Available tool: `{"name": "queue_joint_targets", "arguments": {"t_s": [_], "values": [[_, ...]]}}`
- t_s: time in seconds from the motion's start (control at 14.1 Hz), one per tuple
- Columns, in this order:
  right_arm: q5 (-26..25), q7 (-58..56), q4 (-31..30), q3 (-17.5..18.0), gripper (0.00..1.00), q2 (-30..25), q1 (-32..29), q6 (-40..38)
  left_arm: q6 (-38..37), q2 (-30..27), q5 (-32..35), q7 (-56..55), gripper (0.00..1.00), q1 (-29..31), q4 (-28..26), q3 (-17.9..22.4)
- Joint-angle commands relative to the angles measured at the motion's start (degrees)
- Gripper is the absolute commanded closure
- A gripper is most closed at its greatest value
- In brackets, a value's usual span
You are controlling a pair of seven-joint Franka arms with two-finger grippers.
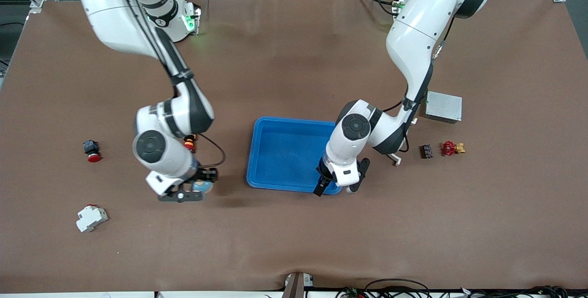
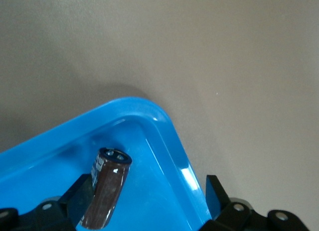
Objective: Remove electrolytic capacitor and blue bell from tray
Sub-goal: 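Place the bell with the right gripper while the left gripper carries the capacitor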
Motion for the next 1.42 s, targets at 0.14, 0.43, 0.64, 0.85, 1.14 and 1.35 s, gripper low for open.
{"name": "queue_joint_targets", "arguments": {"t_s": [0.14,0.43,0.64,0.85,1.14,1.35], "values": [[0.45,-17.68,-9.98,1.44,1.0,-4.91,-9.75,4.74,-2.82,0.44,0.05,-0.75,0.0,-1.26,0.72,0.95],[1.41,-27.27,-14.1,1.53,1.0,-4.65,-14.68,9.48,-3.71,0.97,0.14,-0.75,0.0,-1.26,0.72,0.95],[2.56,-31.5,-17.01,1.44,1.0,-4.65,-16.79,13.18,-3.71,1.84,0.05,-0.66,0.0,-2.05,0.72,0.95],[2.56,-35.01,-18.5,1.53,1.0,-4.65,-18.99,14.07,-3.79,2.11,0.14,-0.66,0.0,-2.14,0.72,0.96],[2.82,-36.34,-19.82,1.53,1.0,-4.65,-20.14,14.86,-3.79,1.94,0.05,-0.66,0.72,-2.06,0.72,1.04],[2.91,-36.34,-20.35,1.53,1.0,-4.56,-20.14,16.52,-3.88,1.5,0.05,-0.84,1.0,-2.06,0.81,1.3]]}}
